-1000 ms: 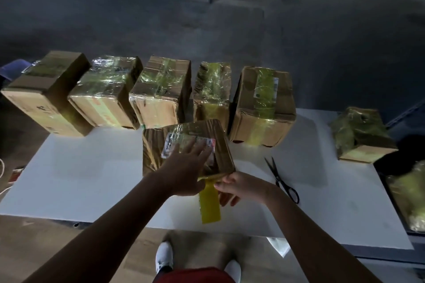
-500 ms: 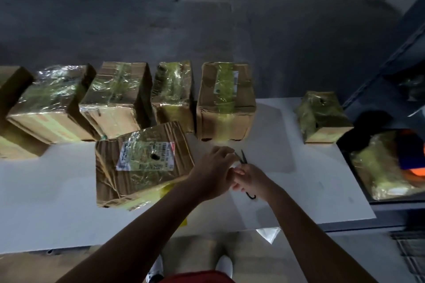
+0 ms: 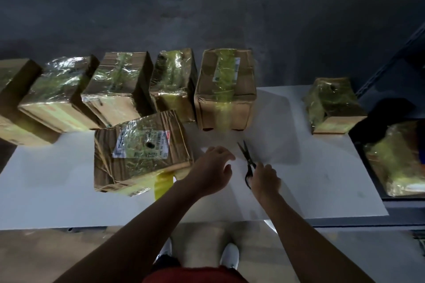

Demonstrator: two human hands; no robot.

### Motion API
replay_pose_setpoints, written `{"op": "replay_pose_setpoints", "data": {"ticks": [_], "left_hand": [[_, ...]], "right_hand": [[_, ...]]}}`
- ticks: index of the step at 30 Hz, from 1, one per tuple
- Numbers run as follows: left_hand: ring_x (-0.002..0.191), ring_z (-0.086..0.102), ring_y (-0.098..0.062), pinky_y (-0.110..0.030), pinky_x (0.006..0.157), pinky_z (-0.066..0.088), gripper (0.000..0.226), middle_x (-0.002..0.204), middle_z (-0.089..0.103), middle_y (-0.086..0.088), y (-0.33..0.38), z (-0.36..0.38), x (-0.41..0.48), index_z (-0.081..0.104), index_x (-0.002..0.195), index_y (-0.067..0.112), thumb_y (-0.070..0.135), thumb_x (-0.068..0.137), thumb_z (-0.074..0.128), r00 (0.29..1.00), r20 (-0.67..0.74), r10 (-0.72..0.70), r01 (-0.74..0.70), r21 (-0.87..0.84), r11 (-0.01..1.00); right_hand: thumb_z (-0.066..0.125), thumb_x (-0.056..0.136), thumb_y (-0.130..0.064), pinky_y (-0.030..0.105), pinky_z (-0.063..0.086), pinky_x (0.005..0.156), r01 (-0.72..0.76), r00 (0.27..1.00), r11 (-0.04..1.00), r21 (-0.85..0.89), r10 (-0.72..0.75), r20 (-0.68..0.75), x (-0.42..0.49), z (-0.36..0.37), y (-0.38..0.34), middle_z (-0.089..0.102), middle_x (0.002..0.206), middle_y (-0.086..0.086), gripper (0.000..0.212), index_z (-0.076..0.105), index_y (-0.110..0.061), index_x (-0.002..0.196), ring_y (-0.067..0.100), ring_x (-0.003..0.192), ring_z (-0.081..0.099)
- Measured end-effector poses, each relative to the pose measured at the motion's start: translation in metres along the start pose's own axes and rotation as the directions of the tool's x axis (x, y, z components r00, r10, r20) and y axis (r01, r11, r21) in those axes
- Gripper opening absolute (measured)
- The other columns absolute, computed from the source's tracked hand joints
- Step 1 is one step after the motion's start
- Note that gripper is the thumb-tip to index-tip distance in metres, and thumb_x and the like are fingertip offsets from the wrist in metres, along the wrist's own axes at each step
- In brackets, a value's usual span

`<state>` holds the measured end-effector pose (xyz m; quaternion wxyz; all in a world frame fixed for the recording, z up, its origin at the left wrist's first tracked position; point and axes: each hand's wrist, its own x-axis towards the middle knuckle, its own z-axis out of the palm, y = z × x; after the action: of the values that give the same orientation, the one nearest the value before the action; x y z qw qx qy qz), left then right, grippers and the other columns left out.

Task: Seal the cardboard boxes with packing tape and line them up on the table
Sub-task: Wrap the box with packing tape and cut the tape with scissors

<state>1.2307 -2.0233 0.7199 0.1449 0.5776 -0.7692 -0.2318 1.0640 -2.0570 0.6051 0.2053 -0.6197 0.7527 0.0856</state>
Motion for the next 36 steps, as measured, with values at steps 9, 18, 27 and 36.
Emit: {"op": "replay_pose_setpoints", "data": {"ticks": [9, 18, 27, 36], "left_hand": [[0.117, 0.052, -0.023, -0.034, 0.095, 0.046, 0.030, 0.122, 0.062, -0.009, -0.013, -0.010, -0.022, 0.063, 0.120, 0.009, 0.010, 0.092, 0.053, 0.995, -0.089, -0.044, 0.043, -0.018, 0.999], [0.094, 0.058, -0.016, -0.011, 0.076, 0.036, 0.022, 0.102, 0.064, -0.004, -0.037, -0.030, -0.055, 0.069, 0.103, 0.009, 0.001, 0.087, 0.055, 0.957, -0.271, -0.103, 0.054, -0.182, 0.982], [0.069, 0.045, -0.016, -0.022, 0.054, 0.033, 0.014, 0.079, 0.048, 0.001, -0.064, -0.018, -0.111, 0.048, 0.088, 0.012, 0.007, 0.083, 0.061, 0.729, -0.462, -0.505, 0.278, -0.475, 0.835], [0.081, 0.058, -0.003, -0.022, 0.064, 0.054, 0.044, 0.093, 0.056, 0.008, -0.074, -0.014, -0.123, 0.039, 0.120, 0.015, 0.018, 0.087, 0.069, 0.705, -0.053, -0.708, 0.313, -0.872, 0.377]], "right_hand": [[0.060, 0.086, -0.020, 0.028, 0.048, 0.063, 0.166, 0.948, 0.902, 0.399, -0.257, 0.186, -0.008, -0.010, -0.019, 0.066, 0.084, 0.012, 0.018, 0.065, -0.003, 0.092, 0.031, 0.084, 0.067], [0.059, 0.090, -0.002, 0.027, 0.057, 0.070, 0.049, 0.897, 0.497, 0.866, -0.404, 0.181, -0.070, -0.040, -0.057, 0.069, 0.100, 0.018, 0.028, 0.052, -0.004, 0.116, 0.027, 0.090, 0.070], [0.063, 0.087, -0.002, 0.022, 0.051, 0.061, 0.211, 0.895, 0.403, 0.891, -0.447, -0.010, -0.117, -0.045, -0.086, 0.070, 0.089, 0.011, 0.024, 0.056, -0.021, 0.100, 0.015, 0.076, 0.069], [0.078, 0.076, -0.010, 0.017, 0.049, 0.069, 0.316, 0.834, 0.553, 0.771, -0.549, 0.053, -0.119, -0.045, -0.089, 0.064, 0.086, 0.002, 0.041, 0.062, -0.022, 0.113, 0.006, 0.073, 0.060]]}}
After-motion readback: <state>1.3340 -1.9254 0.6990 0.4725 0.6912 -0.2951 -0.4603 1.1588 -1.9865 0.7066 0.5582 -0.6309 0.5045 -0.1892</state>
